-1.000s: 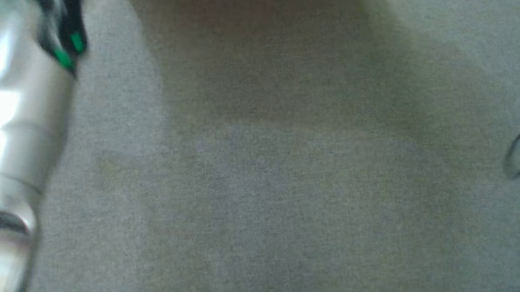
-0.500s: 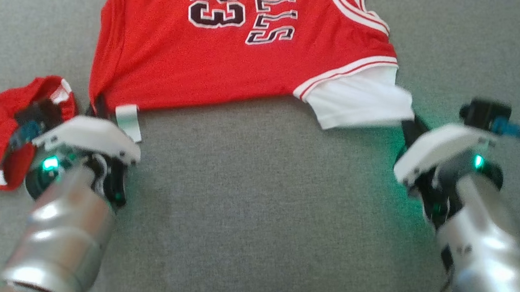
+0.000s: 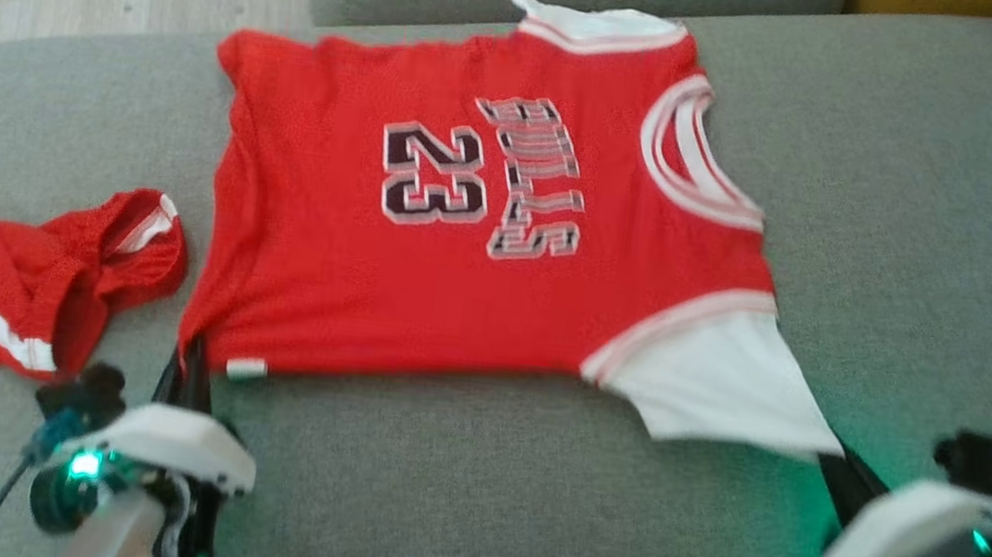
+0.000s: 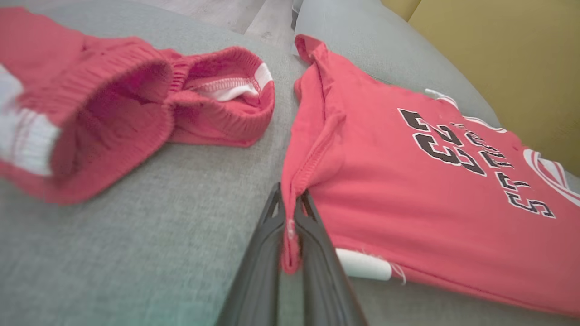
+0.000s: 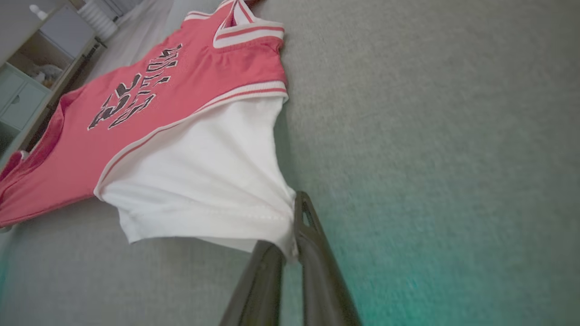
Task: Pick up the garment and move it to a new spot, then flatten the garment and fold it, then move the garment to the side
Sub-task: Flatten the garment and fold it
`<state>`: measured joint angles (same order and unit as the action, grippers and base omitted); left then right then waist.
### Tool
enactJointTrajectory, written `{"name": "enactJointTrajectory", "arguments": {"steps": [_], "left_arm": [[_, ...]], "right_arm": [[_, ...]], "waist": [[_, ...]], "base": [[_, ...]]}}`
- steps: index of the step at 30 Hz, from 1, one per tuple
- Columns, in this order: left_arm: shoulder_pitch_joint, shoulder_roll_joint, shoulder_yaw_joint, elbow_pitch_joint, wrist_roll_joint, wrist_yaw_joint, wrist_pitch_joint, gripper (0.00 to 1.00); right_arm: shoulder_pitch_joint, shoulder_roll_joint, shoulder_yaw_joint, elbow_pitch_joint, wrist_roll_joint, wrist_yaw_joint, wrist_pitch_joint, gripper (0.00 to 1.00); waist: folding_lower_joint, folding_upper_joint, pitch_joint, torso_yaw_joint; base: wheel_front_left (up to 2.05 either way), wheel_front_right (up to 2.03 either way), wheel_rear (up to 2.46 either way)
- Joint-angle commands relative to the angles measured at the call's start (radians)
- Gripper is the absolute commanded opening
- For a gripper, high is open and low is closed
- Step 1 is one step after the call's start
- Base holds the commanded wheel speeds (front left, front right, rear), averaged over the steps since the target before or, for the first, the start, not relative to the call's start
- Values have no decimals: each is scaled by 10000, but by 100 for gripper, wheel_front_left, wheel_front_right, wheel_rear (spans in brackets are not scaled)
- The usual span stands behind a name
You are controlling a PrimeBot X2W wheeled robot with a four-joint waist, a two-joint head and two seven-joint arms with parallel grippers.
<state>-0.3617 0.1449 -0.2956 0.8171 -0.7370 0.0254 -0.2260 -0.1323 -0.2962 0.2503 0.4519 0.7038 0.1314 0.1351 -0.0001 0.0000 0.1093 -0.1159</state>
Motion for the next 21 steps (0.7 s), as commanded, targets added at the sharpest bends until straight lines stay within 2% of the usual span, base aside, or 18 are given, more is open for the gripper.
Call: {"name": "enactJointTrajectory", "arguments": {"steps": [1,4,7,9,10,11,14,16,18,21], "left_arm": [[225,605,285,-953,77,412,219,0],[1593,1093,240,-3706,162,1315,1163,0],[3057,1696,235,-6732,317,2445,2310,0],[3880,2057,281,-8535,443,3170,2973,0],[4494,2381,252,-9903,565,3702,3596,0],[4725,2503,234,-10396,584,3889,3868,0],[5064,2791,230,-11251,594,4240,4472,0],[5050,2843,245,-11404,560,4291,4623,0],[4919,2950,207,-11457,381,4245,5032,0],[4299,3120,175,-10969,-157,3905,5852,0]], "right_arm": [[490,-331,-358,-854,-312,-7,361,0],[1913,-1,-1519,-2858,-984,-7,1593,0],[3132,686,-2494,-4904,-1681,-7,2970,0],[3704,1166,-2915,-6116,-2050,-7,3798,0],[4005,1507,-3116,-7073,-2318,-7,4453,0],[4062,1623,-3172,-7419,-2398,-7,4730,0],[4012,1808,-3271,-7979,-2545,-7,5359,0],[3960,1841,-3266,-8033,-2545,-7,5554,0],[3783,1846,-3248,-8030,-2557,-7,5854,0],[3109,1596,-3100,-7667,-2422,-7,6374,0]], "waist": [[1,0,-54,43],[1,0,-40,85],[1,0,-9,105],[1,0,49,102],[1,0,122,73],[1,0,152,52],[1,0,212,43],[1,0,231,60],[1,0,274,103],[1,0,511,122]], "base": [[0,0,0],[0,0,0],[0,0,0],[0,0,0],[0,0,0],[0,0,0],[0,0,0],[0,0,0],[0,0,0],[0,0,0]]}}
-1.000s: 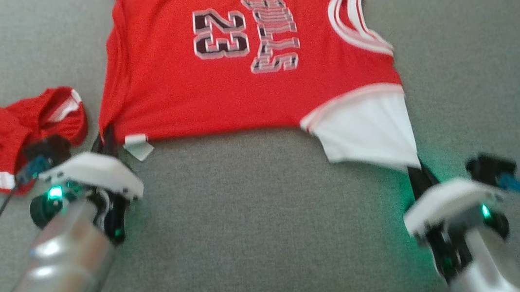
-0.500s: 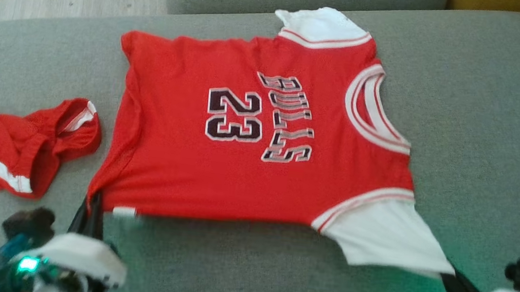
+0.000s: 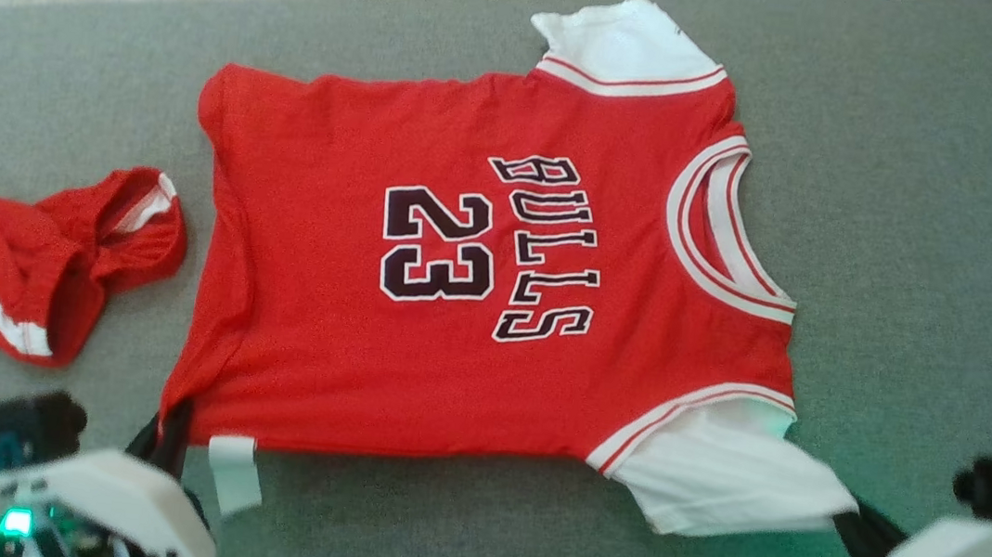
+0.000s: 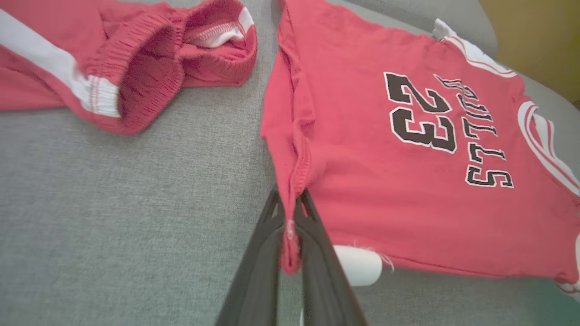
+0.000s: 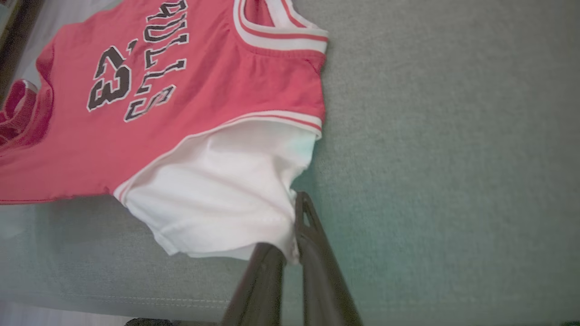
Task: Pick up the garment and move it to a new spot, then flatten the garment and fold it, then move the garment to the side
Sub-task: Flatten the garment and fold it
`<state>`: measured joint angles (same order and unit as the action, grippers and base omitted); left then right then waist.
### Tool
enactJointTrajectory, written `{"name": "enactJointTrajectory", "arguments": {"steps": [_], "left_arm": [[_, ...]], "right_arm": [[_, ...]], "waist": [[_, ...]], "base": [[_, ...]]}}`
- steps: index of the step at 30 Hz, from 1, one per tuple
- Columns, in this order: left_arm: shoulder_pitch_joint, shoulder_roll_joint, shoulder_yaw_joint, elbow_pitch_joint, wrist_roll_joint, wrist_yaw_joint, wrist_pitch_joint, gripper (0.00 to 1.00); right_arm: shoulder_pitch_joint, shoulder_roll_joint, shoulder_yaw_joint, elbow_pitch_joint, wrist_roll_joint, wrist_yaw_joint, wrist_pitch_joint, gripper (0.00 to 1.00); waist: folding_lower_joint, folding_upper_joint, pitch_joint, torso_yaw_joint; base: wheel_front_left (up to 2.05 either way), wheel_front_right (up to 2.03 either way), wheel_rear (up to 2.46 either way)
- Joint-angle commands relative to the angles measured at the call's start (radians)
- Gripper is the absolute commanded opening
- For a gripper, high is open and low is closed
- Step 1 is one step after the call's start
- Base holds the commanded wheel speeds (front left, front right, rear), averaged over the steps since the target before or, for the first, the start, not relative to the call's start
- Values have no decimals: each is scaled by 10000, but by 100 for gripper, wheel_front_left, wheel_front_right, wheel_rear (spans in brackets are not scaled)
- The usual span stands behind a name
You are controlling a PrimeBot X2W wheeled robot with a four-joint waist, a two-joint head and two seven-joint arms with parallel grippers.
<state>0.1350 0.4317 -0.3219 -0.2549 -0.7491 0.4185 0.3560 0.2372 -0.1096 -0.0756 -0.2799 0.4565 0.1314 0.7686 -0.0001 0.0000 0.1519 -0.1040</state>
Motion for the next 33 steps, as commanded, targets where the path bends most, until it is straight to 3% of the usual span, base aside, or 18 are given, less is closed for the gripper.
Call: {"name": "enactJointTrajectory", "arguments": {"steps": [1,11,20,25,26,27,28,29,33], "left_arm": [[-867,314,436,-50,-159,-114,253,0],[-3338,507,106,2299,-1638,-1225,2789,0],[-5081,483,177,3394,-2195,-1427,3905,0],[-5596,367,382,3844,-2501,-1503,4042,0],[-5665,283,465,3911,-2594,-1518,3983,3],[-5703,180,548,3962,-2730,-1558,3945,39],[-5733,73,658,3984,-2851,-1589,3849,95],[-5747,-26,773,4012,-2950,-1612,3723,100],[-5666,-293,1090,4053,-3137,-1773,3168,100]], "right_arm": [[-834,-367,201,-197,117,-7,159,0],[-3711,-1373,1029,1952,793,-7,982,0],[-5959,-1548,1601,3865,1425,-7,767,0],[-6760,-1589,1909,4776,1834,-7,19,0],[-6866,-1572,1978,4956,1972,-7,-192,33],[-6952,-1602,2097,5124,2054,-7,-382,69],[-7036,-1630,2195,5231,2120,-7,-682,100],[-7102,-1636,2271,5361,2223,-7,-1001,100],[-7266,-1828,2680,5744,2349,-7,-2603,100]], "waist": [[1,0,176,-3],[1,0,848,165],[1,0,1251,194],[1,0,1374,260],[1,0,1384,268],[1,0,1388,271],[1,0,1398,281],[1,0,1407,294],[1,0,1433,334]], "base": [[0,0,0],[0,0,0],[0,0,0],[0,0,0],[0,0,0],[0,0,0],[0,0,0],[0,0,0],[0,0,0]]}}
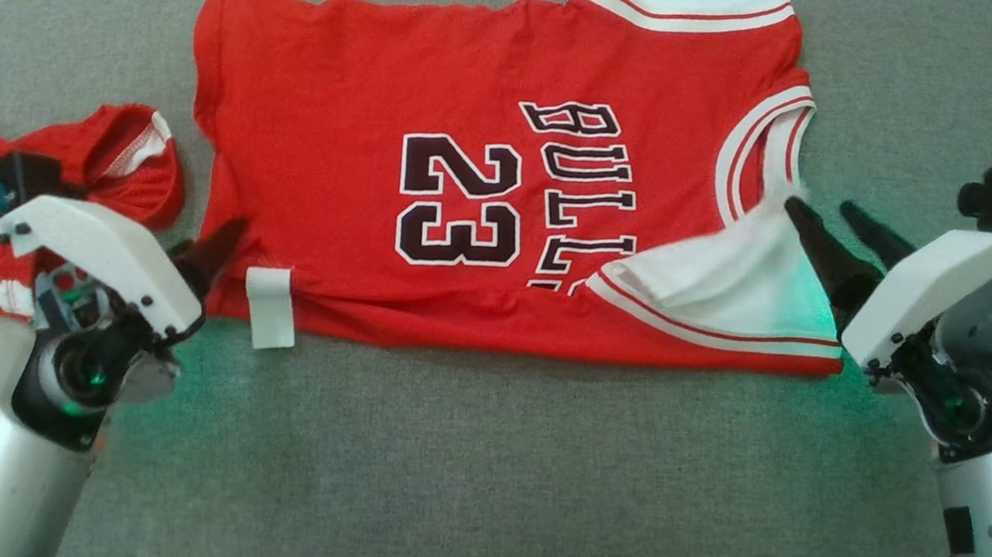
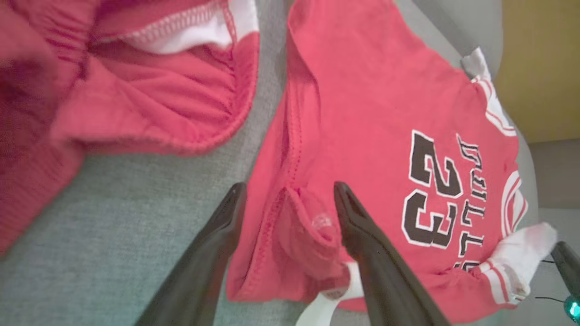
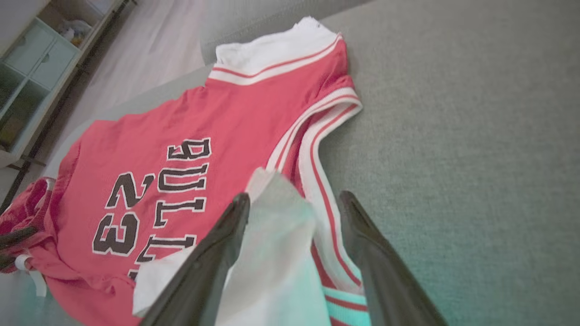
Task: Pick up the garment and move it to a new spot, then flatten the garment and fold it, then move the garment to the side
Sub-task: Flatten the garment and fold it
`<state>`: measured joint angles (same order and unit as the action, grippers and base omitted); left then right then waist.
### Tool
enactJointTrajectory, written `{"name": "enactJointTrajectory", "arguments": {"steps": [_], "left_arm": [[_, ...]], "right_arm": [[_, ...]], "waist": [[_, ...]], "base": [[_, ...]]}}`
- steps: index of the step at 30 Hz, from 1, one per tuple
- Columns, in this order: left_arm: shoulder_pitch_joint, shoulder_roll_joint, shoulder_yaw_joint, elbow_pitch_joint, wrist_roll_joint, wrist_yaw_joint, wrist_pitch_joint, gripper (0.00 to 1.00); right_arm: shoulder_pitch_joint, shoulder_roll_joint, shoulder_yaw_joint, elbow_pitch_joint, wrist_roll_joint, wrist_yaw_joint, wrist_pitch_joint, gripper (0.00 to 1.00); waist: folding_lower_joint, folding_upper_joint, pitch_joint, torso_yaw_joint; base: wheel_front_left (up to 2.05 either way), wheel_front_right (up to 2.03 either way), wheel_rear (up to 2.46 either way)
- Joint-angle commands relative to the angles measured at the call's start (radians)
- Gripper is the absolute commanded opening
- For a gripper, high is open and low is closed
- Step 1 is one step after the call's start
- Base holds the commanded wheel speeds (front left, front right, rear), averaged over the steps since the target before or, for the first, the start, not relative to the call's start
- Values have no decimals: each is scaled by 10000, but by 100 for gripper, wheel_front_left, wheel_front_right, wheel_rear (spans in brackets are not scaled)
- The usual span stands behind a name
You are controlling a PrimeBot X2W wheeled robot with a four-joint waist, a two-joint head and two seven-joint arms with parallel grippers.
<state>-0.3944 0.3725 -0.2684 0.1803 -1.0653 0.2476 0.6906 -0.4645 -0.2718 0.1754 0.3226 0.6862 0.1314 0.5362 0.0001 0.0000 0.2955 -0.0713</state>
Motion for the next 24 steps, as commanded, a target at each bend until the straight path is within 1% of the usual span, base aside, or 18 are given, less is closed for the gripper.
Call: {"name": "enactJointTrajectory", "arguments": {"steps": [1,3,4,5,8,10,13,17,20,24], "left_arm": [[-313,299,581,-332,88,-161,-377,100],[-211,220,773,-452,272,-317,-1106,100],[-211,220,773,-452,272,-317,-1106,100],[-168,218,822,-529,499,-395,-1564,100],[-4,360,727,-811,1773,-454,-3249,100],[133,376,538,-1027,2838,-338,-4567,100],[484,221,201,-1364,4159,42,-6214,100],[1156,56,-225,-1813,5610,780,-7821,100],[1808,1,-488,-2014,6286,1258,-8461,100],[2635,29,-680,-2196,6626,1660,-8642,100]], "right_arm": [[-265,-242,260,-231,70,-7,-733,100],[-244,-348,469,-153,68,-7,-1565,100],[-244,-348,469,-153,68,-7,-1565,100],[-224,-401,532,-174,37,-7,-2077,100],[-83,-537,618,-334,-284,-7,-3677,100],[103,-640,569,-488,-767,-7,-4723,100],[530,-629,322,-821,-1686,-7,-5951,100],[1385,-330,-119,-1551,-2617,-7,-6677,100],[2202,-70,-350,-2263,-3047,-7,-6757,100],[3316,308,-636,-3130,-3399,-7,-6539,100]], "waist": [[-1,0,7,8],[-1,0,19,28],[-1,0,19,28],[-1,0,23,38],[-1,0,-22,51],[-1,0,-89,60],[-1,0,-259,51],[-1,0,-526,-6],[-1,0,-727,-76],[-1,0,-963,-154]], "base": [[0,0,0],[0,0,0],[0,0,0],[0,0,0],[0,0,0],[0,0,0],[0,0,0],[0,0,0],[0,0,0],[0,0,0]]}}
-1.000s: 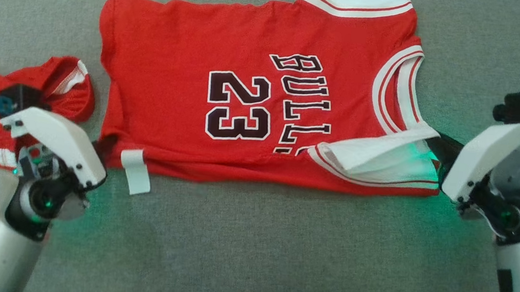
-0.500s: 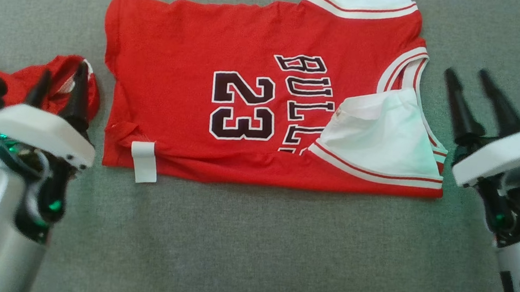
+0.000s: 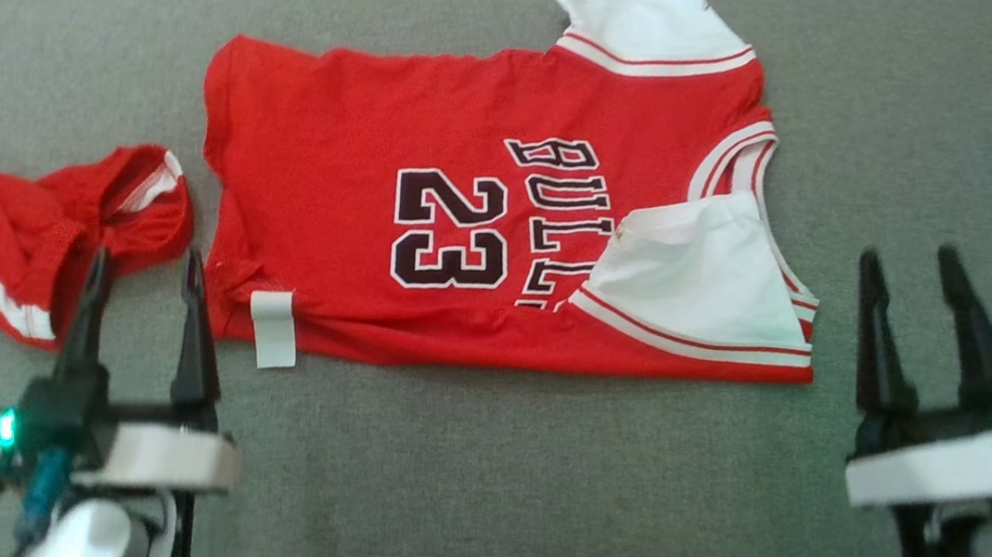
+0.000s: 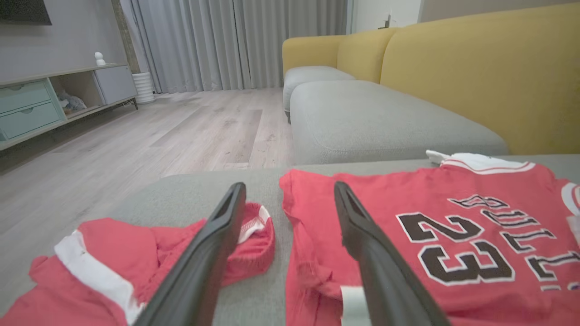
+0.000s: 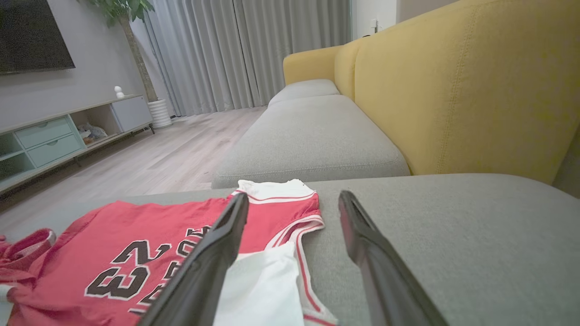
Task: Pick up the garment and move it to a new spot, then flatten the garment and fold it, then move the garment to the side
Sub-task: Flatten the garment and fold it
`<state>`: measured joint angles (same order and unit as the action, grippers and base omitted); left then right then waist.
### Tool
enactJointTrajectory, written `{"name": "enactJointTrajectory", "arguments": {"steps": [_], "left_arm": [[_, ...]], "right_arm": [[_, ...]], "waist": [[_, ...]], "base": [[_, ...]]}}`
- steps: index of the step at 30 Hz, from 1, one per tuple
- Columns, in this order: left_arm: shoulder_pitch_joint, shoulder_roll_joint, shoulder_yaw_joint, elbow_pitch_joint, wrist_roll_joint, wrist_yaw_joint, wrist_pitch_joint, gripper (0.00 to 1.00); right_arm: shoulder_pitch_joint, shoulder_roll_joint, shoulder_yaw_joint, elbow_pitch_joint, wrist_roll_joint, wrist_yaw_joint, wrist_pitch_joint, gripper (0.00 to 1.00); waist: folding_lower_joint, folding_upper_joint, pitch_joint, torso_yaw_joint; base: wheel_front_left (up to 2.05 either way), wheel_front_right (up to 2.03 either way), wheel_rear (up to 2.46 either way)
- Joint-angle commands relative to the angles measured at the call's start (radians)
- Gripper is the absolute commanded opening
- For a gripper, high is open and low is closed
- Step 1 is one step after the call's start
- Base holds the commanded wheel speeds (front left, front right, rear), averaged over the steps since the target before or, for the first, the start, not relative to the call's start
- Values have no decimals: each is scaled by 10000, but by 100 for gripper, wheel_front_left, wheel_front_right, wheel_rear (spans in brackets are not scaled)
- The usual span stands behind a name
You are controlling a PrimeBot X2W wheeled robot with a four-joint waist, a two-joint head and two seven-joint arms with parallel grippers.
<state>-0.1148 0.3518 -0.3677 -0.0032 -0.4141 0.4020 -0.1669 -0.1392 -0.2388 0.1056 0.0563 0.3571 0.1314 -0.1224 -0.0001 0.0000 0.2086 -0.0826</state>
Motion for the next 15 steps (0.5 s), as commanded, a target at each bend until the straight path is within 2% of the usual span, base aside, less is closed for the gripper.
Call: {"name": "enactJointTrajectory", "arguments": {"steps": [1,8,15], "left_arm": [[17,273,286,-411,173,207,-34,100],[711,513,114,-602,304,509,478,100],[832,636,82,-625,248,552,756,100]], "right_arm": [[307,83,29,-678,-176,-7,112,100],[1447,660,-110,-1797,-460,-7,654,100],[1682,801,-167,-2228,-485,-7,1020,100]], "waist": [[1,0,-143,-64],[1,0,-391,-154],[1,0,-448,-212]], "base": [[0,0,0],[0,0,0],[0,0,0]]}}
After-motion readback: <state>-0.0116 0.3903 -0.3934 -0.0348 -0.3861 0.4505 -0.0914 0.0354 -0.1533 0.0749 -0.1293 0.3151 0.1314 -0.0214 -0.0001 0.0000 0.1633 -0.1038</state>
